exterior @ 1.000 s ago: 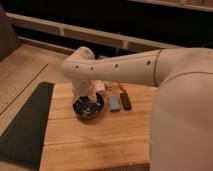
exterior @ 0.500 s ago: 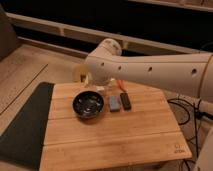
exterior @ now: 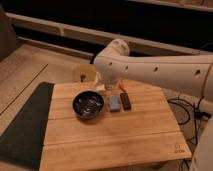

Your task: Wipe the white sponge on the table

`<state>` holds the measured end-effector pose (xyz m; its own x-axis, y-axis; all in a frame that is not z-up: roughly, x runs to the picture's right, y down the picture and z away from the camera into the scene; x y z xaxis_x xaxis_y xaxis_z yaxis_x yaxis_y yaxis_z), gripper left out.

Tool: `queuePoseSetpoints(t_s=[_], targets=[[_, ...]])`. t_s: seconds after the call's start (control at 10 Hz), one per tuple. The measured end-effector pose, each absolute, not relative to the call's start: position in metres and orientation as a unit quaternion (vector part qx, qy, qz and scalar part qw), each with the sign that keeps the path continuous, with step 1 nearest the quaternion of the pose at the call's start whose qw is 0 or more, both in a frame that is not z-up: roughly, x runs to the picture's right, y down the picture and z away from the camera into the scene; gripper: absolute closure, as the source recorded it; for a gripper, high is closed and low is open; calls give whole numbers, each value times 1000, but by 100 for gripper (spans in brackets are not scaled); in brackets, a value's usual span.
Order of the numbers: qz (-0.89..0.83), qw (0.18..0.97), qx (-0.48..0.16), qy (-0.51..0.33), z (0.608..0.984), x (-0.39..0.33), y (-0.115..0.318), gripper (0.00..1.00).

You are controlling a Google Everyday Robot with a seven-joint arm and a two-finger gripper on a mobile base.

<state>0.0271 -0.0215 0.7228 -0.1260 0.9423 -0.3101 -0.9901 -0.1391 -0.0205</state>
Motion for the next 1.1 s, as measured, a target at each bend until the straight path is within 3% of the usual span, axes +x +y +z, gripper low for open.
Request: queuePoseSetpoints(t_s=[0.5,0.8,1.1], targets=[[770,622,-136,38,765,65,-35,35],[768,625,-138,38,764,60,-35,35],[756,634,-138,83,799,71,-13,35]])
